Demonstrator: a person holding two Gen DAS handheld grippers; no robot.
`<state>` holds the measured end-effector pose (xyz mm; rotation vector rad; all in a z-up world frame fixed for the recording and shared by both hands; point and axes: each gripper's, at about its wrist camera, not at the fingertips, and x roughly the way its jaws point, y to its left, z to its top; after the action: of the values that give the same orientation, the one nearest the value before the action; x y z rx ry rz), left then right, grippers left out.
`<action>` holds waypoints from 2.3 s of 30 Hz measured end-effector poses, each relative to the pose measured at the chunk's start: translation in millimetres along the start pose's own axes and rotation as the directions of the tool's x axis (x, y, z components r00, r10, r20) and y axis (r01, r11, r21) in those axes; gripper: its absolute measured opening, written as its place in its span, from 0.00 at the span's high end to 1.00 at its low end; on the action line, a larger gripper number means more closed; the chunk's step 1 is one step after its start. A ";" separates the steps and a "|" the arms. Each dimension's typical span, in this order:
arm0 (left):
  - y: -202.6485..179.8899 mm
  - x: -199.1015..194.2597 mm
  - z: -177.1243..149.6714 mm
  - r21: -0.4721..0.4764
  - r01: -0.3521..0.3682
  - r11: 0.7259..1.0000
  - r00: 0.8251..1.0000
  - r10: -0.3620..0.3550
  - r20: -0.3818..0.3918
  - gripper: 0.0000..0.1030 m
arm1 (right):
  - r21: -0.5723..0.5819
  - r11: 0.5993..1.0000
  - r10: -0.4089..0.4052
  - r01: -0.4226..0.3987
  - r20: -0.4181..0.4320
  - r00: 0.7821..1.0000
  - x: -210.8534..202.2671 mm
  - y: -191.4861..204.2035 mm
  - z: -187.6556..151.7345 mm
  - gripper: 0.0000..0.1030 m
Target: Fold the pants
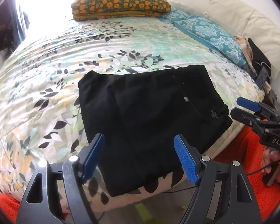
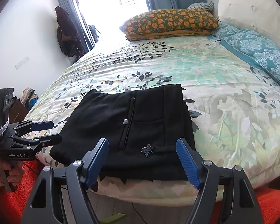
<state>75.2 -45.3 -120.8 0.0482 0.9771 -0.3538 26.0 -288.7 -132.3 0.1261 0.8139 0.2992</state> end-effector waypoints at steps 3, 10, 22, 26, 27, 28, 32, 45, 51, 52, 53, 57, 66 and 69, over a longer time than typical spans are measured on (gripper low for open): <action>3.4 12.2 -1.9 -0.031 -0.025 0.999 1.000 0.025 -0.008 0.23 | -0.070 0.998 -0.008 0.005 -0.049 0.999 16.9 12.7 -6.0 0.27; -2.9 39.4 -26.7 0.056 -0.112 0.992 0.993 0.114 -0.035 0.22 | -0.152 0.988 -0.028 0.002 -0.168 0.985 49.8 23.2 -21.6 0.26; -1.7 47.9 -27.9 0.048 -0.117 0.992 0.992 0.119 -0.048 0.17 | -0.234 0.972 -0.046 0.001 -0.186 0.982 53.1 34.0 -31.4 0.13; 0.4 46.9 -28.8 0.046 -0.106 0.993 0.993 0.108 -0.046 0.17 | -0.250 0.968 -0.050 -0.001 -0.200 0.979 51.2 34.9 -35.7 0.09; 0.9 46.7 -29.0 0.048 -0.104 0.993 0.993 0.107 -0.045 0.17 | -0.257 0.967 -0.056 0.002 -0.202 0.978 50.9 36.0 -36.8 0.08; 1.2 46.3 -29.2 0.048 -0.103 0.994 0.993 0.105 -0.045 0.17 | -0.263 0.965 -0.063 0.008 -0.204 0.977 50.3 36.6 -37.9 0.08; 3.1 43.1 -28.9 0.041 -0.098 0.994 0.994 0.100 -0.052 0.17 | -0.252 0.968 -0.066 0.011 -0.213 0.975 48.7 33.9 -38.4 0.08; 109.4 12.1 -16.8 -0.337 0.008 0.941 0.997 -0.033 -0.068 0.17 | 0.312 0.937 0.191 -0.160 -0.069 0.979 11.3 -109.3 25.5 0.08; 79.3 6.3 -18.8 -0.163 -0.195 0.967 0.980 0.188 -0.058 0.17 | 0.368 0.929 0.040 -0.034 -0.008 0.999 9.3 -140.6 14.9 0.08; 77.1 6.9 -18.1 -0.152 -0.207 0.966 0.978 0.201 -0.057 0.17 | 0.374 0.927 0.036 -0.028 -0.013 0.999 10.3 -139.1 13.8 0.08; 75.7 7.6 -18.4 -0.149 -0.211 0.966 0.977 0.204 -0.058 0.17 | 0.362 0.932 0.032 -0.025 -0.013 0.999 10.6 -137.0 14.9 0.08; 74.3 12.2 -16.9 -0.130 -0.239 0.962 0.970 0.231 -0.076 0.17 | 0.277 0.961 0.019 -0.009 -0.036 0.999 13.6 -122.9 15.8 0.08; 87.4 17.3 -23.0 -0.211 -0.059 0.976 0.995 0.040 -0.092 0.17 | 0.270 0.959 0.114 -0.089 -0.078 0.991 27.4 -120.5 12.3 0.08; 101.1 46.1 -25.2 -0.316 0.106 0.943 0.975 -0.162 -0.154 0.17 | 0.350 0.912 0.281 -0.216 -0.147 0.948 51.8 -132.5 18.0 0.08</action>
<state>110.2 42.4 -184.7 -0.2757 1.2081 -0.3231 101.1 -398.5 -185.9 0.5270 1.0412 0.4196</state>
